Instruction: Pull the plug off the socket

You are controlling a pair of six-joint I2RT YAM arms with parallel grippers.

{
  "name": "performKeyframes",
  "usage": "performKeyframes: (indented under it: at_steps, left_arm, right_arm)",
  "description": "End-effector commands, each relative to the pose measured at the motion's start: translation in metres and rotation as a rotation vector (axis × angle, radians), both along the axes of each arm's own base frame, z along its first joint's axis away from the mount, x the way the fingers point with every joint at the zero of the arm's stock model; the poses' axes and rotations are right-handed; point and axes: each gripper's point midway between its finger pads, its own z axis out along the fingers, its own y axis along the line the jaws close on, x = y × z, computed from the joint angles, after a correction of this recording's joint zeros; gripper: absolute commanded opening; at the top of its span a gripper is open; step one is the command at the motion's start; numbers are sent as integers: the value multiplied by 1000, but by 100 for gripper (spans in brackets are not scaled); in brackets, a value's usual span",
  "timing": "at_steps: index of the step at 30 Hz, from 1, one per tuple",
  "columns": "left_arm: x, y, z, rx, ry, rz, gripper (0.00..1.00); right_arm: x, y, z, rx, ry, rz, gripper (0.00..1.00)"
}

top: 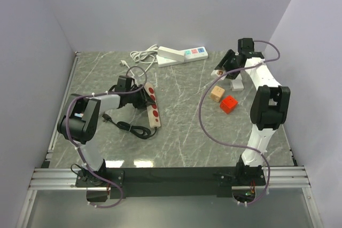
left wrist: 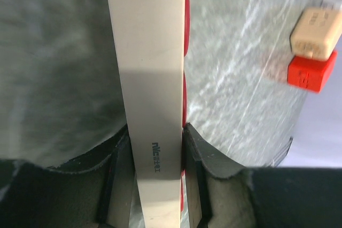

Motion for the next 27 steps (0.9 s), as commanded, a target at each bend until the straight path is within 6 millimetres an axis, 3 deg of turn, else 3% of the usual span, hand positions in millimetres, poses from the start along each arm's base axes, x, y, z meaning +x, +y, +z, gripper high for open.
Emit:
performKeyframes:
  at_steps: [1,8,9,11,12,13,14,16,17,19,21,22,24,25,27]
  left_arm:
    - [33,12,25,-10,-88,49,1]
    - [88,23,65,-64,-150,193,1]
    - [108,27,85,-72,-195,223,1]
    - [128,35,90,-59,-195,270,1]
    - [148,44,113,-79,-240,314,1]
    - [159,49,112,-85,-243,335,1]
    - [175,54,131,-104,-280,361,1]
    - [197,75,132,-124,-277,437,1]
    - [211,81,148,-161,-302,471,1]
    - [229,106,146,-182,-310,540,1]
    - [247,126,157,-237,-332,609,1]
    - [254,127,148,-252,-322,621,1]
    - [271,153,154,-303,-341,693,1]
    - [278,159,143,-318,-330,714,1]
    - [288,181,140,-383,-333,799,1]
  right_arm:
    - [21,-22,-3,-36,-1,-80,0]
    - [20,-39,-27,-45,44,-117,0]
    - [19,-40,-31,-44,55,-119,0]
    - [19,-42,-34,-36,61,-118,0]
    - [20,-43,-33,-36,56,-112,0]
    - [19,-42,-35,-36,62,-109,0]
    - [19,-43,-36,-35,61,-104,0]
    - [18,-42,-38,-33,63,-96,0]
    - [18,-42,-41,-33,68,-92,0]
    - [19,-42,-43,-27,69,-90,0]
    - [20,-42,-46,-20,76,-90,0]
    - [21,-41,-48,-18,77,-91,0]
    - [22,-42,-50,-13,82,-97,0]
    - [22,-41,-51,-5,83,-94,0]
    - [22,-40,-54,3,90,-95,0]
